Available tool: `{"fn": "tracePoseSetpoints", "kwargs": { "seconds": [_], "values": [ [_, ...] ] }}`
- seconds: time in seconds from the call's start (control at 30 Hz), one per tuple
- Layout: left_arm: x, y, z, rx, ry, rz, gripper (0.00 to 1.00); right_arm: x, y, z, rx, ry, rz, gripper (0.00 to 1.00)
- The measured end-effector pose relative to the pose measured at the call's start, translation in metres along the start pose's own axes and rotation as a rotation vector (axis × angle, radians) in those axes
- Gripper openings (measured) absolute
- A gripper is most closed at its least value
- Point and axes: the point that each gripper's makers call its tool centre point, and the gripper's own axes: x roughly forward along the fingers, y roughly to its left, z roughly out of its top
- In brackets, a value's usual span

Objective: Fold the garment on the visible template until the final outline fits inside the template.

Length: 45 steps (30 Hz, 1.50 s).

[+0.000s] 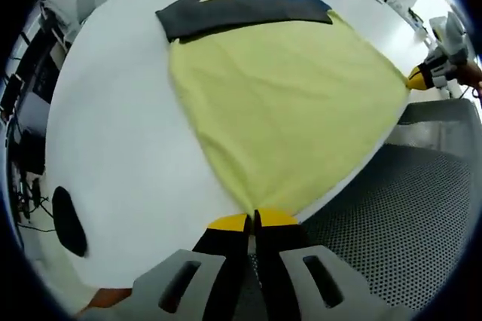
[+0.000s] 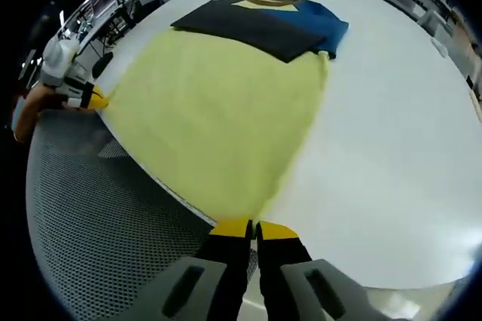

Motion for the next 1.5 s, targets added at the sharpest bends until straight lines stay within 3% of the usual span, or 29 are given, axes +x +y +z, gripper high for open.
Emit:
{"fn": "tracePoseSetpoints", "kwargs": {
  "seconds": [0.23,0.73,1.13,1.2,1.4,1.5],
  "values": [
    [-0.002,-0.009,-0.009,0.000,0.025,-0.031,0.09,-0.005,0.000,-0.006,-0.025,0.038,-0.029,0.00],
    [-0.016,-0.016,-0.015,-0.077,0.000,-0.072,0.09,-0.021,0.002,-0.009,-0.019,0.053,-0.028,0.00],
    [-0.034,-0.006,0.012,-0.072,-0.062,-0.051,0.08,-0.046,-0.007,0.026,0.002,-0.078,-0.030,0.00],
    [-0.039,0.001,0.023,-0.117,-0.115,-0.035,0.08,-0.050,-0.009,0.034,-0.003,-0.100,-0.029,0.00],
    [-0.053,0.014,0.044,-0.141,-0.200,0.005,0.08,-0.057,-0.016,0.056,-0.036,-0.163,-0.046,0.00],
    [-0.056,0.020,0.053,-0.152,-0.227,0.018,0.08,-0.061,-0.020,0.067,0.003,-0.207,-0.051,0.00]
  ]
}}
